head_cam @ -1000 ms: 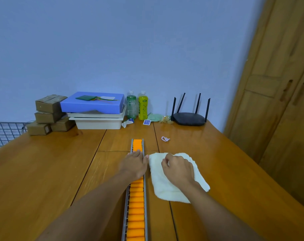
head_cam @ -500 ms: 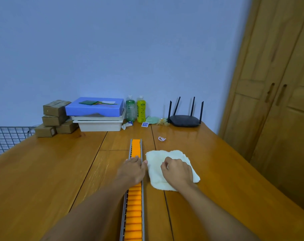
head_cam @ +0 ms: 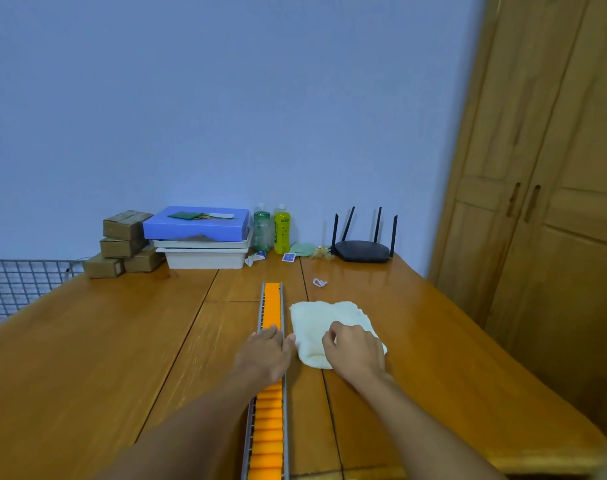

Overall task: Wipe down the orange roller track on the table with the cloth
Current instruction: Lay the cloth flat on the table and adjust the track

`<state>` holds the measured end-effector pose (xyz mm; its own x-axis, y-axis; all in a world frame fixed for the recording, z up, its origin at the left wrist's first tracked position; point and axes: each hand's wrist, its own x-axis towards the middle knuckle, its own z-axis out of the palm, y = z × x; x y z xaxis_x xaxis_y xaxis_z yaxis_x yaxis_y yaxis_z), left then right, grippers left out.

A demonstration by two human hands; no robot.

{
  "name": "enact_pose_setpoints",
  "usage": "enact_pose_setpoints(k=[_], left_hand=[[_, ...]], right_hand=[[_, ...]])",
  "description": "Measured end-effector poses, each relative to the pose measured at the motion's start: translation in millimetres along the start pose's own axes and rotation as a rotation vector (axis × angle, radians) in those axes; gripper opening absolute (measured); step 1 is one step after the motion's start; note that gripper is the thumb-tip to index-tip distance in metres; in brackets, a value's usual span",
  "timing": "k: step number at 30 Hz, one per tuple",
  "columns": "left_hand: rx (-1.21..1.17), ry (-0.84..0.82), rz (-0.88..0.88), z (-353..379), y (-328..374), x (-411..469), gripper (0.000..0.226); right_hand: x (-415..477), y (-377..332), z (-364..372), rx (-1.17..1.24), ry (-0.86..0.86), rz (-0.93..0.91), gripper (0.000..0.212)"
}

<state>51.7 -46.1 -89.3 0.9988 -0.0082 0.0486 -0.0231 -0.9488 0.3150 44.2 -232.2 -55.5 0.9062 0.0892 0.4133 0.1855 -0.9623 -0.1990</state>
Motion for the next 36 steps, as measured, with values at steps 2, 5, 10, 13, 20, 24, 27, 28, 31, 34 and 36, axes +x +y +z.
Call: enact_pose_setpoints(k=[2,5,10,13,20,24,27,28,31,34,36], left_hand=[[-0.002,0.008,0.004,1.5,0.7,-7.1,0.066],[-0.006,0.015,0.008,4.1,0.5,-15.7,0.066],[-0.027,0.021,0.015,5.1,2.4,-32.0,0.065],[-0.066,0.025,0.012,3.9,3.0,-41.3,0.065],[-0.066,0.044,0.015,6.7,7.5,-65.9,0.063],[-0.062,0.028,0.006,6.7,11.7,-81.3,0.064],[-0.078,0.014,0.009,4.4,12.1,-92.2,0.064],[-0.077,0.012,0.012,4.9,12.7,-96.1,0.064],[-0.078,0.005,0.015,4.8,15.3,-107.4,0.064],[-0.076,0.001,0.018,4.1,17.6,-119.2,0.065],[-0.069,0.006,0.026,4.0,18.2,-127.8,0.065]], right_hand=[[-4.7,-1.4,-3.6,-0.003,0.001,-0.003,0.035],[-11.8,-3.6,-6.6,-0.009,0.005,-0.009,0.035],[-22.3,-8.5,-12.0,-0.021,0.005,-0.023,0.035],[-28.5,-12.4,-14.6,-0.014,0.011,-0.031,0.035],[-45.3,-20.1,-19.0,-0.013,0.017,-0.053,0.035],[-58.0,-21.1,-21.9,-0.015,0.034,-0.055,0.035],[-67.4,-24.3,-27.0,-0.013,0.045,-0.066,0.034],[-70.8,-25.2,-28.4,-0.017,0.05,-0.069,0.035],[-81.5,-27.0,-32.8,-0.004,0.063,-0.072,0.035],[-91.7,-27.7,-37.8,0.013,0.065,-0.068,0.035],[-97.4,-28.1,-41.7,0.019,0.064,-0.058,0.034]])
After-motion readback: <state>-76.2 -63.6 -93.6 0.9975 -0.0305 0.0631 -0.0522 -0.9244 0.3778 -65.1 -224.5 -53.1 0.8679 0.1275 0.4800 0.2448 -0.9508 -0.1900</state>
